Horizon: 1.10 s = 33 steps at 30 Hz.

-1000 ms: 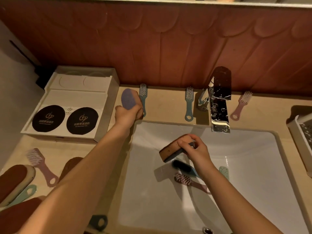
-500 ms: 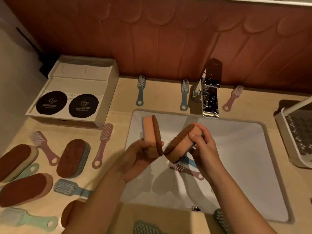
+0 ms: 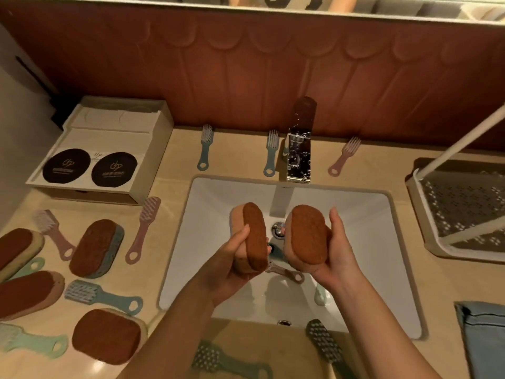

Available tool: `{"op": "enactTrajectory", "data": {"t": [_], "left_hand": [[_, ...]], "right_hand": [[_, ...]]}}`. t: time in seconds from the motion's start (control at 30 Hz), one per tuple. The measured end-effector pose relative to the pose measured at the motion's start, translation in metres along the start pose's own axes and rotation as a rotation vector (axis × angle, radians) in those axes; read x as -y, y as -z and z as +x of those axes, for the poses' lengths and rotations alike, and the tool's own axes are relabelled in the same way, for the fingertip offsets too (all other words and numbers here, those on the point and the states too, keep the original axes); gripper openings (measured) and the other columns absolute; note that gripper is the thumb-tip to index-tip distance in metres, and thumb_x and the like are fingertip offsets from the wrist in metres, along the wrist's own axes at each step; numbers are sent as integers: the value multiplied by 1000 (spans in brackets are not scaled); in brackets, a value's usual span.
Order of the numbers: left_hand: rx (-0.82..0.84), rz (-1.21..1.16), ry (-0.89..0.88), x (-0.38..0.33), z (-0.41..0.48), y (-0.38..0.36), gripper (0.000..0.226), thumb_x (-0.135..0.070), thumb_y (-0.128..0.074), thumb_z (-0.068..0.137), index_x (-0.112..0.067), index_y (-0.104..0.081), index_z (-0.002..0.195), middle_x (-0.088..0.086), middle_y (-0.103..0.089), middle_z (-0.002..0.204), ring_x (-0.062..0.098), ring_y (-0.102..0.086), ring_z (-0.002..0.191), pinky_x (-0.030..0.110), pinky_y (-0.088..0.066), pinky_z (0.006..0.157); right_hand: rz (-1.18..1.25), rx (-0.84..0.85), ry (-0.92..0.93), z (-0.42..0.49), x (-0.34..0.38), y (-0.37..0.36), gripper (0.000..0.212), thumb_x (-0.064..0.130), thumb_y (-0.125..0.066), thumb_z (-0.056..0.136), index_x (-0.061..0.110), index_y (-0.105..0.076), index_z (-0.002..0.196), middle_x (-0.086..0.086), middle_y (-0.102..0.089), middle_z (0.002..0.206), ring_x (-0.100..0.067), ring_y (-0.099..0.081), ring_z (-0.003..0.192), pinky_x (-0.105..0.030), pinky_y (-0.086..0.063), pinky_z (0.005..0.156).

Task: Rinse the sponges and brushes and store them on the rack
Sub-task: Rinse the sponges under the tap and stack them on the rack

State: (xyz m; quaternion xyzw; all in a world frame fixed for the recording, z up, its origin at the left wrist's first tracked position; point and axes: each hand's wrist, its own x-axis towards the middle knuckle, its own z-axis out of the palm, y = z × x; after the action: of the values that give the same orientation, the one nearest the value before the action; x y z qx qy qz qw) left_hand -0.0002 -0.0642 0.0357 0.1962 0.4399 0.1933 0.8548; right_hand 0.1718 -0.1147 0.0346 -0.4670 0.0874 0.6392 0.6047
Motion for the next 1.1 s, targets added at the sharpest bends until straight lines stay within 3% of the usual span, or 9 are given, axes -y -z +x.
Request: {"op": "enactTrajectory", "data": {"t": [0.1, 0.17, 0.23, 0.43, 0.6, 0.73, 0.9, 0.97, 1.1], "left_hand": [[3, 38, 1, 10, 4, -15, 62, -45, -58, 72, -11, -53, 124, 12, -63, 97, 21, -59, 89, 32, -46, 84], [49, 39, 5, 16, 6, -26, 61, -50, -50, 77, -15, -55, 126, 11, -67, 94, 20, -64, 84, 32, -47, 81], [97, 84, 5, 21, 7, -36, 51, -51, -36, 87, -18, -60, 118, 10, -72, 88, 17, -68, 75, 31, -52, 73], [103, 148, -8, 33, 9, -64, 55, -46, -29, 95, -26, -78, 80, 6, -75, 90, 20, -68, 83, 35, -48, 80], [55, 132, -1, 42, 12, -73, 41, -46, -33, 95, -24, -67, 101, 5, -74, 99, 18, -68, 90, 32, -51, 75], [118, 179, 1, 47, 10, -79, 40, -45, -32, 94, -24, -64, 106, 5, -73, 103, 17, -69, 91, 30, -54, 77], [166, 209, 15, 47, 9, -82, 46, -43, -60, 76, -18, -58, 114, 11, -71, 107, 26, -66, 102, 40, -55, 86], [152, 248, 12, 46, 10, -82, 54, -38, -72, 76, -16, -53, 122, 14, -68, 113, 30, -63, 108, 44, -52, 91], [169, 463, -64, 37, 8, -83, 60, -34, -70, 70, -20, -51, 124, 14, -64, 120, 32, -59, 115, 54, -42, 101]], "right_hand": [[-111, 35, 13, -9, 9, 7, 33, 40, -51, 90, 13, -62, 105, -12, -65, 89, -22, -66, 72, -31, -54, 60], [-147, 79, 9, -12, 11, 11, 34, 37, -48, 92, 14, -59, 114, -15, -68, 99, -24, -70, 82, -37, -56, 73], [-237, 77, 59, -13, 11, 12, 38, 41, -43, 94, 16, -60, 117, -15, -68, 108, -25, -67, 98, -43, -51, 87], [-485, 59, 268, -19, 12, 17, 33, 40, -38, 96, 22, -62, 112, -6, -68, 108, -18, -65, 100, -32, -52, 83], [-560, 94, 346, -25, 17, 28, 29, 38, -37, 97, 26, -62, 107, 1, -70, 101, -12, -67, 95, -26, -53, 78], [-647, 109, 396, -28, 21, 35, 31, 41, -38, 96, 29, -63, 109, 1, -70, 106, -12, -67, 98, -31, -53, 88], [-742, 130, 440, -29, 29, 44, 41, 46, -40, 93, 23, -57, 123, -6, -62, 120, -19, -62, 108, -41, -50, 96], [-753, 158, 453, -30, 33, 47, 39, 42, -40, 94, 21, -57, 122, -7, -63, 118, -20, -62, 108, -39, -50, 95], [-836, 89, 616, -31, 49, 48, 23, 25, -45, 96, 23, -58, 114, 0, -63, 111, -17, -58, 107, -25, -47, 86]]}}
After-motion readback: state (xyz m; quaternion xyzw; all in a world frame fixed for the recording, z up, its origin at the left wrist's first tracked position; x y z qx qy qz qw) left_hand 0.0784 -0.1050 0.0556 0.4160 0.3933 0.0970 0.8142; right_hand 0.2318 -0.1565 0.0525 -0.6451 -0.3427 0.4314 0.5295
